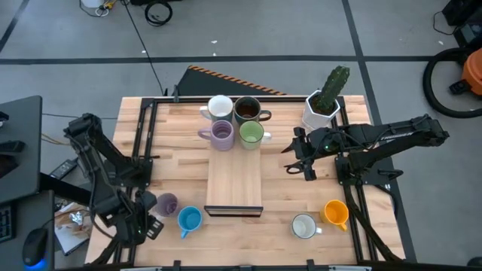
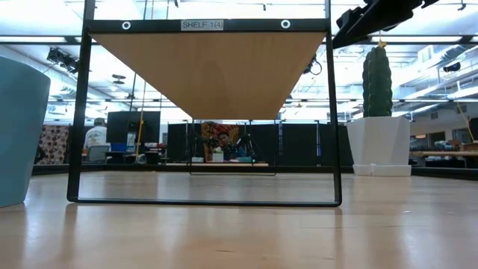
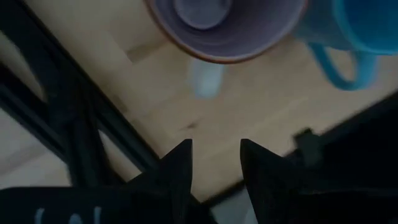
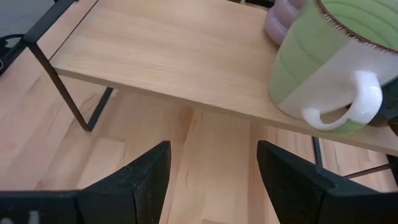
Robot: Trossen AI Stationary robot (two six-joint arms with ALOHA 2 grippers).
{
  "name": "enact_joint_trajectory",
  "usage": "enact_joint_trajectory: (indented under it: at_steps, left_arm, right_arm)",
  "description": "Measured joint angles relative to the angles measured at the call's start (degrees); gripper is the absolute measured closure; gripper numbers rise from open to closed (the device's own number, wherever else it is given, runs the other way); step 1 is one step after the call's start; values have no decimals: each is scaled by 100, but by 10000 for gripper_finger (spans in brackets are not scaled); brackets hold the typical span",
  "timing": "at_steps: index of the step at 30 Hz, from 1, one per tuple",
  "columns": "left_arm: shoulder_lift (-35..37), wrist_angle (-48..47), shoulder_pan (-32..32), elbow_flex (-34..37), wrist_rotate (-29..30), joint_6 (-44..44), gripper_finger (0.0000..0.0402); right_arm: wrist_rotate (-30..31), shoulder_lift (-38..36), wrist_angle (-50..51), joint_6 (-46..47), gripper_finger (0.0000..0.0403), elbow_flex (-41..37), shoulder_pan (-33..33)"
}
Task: Place coffee mugs
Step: Put the purple mug on the shelf
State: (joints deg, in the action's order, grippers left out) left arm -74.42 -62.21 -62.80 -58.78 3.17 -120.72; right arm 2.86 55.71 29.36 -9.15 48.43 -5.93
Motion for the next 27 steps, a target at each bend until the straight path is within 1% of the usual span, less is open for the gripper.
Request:
enact_joint_trajectory:
  at_steps: [7,12,15,22,25,27]
  left_arm:
    - [-330,69,-82,2,35,-12,260]
    - [-741,72,-86,2,94,140,257]
    - [-840,70,-84,2,60,194,244]
    - [-851,20,-181,2,184,103,188]
    - [-936,-83,-277,5,454,33,181]
    - [-1000,-50,-350,39,502,13,183]
  right_arm:
    - [-1,34,-23,65,158,-1,0]
    - [-1,38,-4,145,158,-1,0]
    - [-1,38,-19,145,158,-1,0]
    - [-28,38,-15,166,158,-1,-1]
    - [-99,38,-15,164,158,-1,0]
    - [-103,38,-15,162,158,-1,-2]
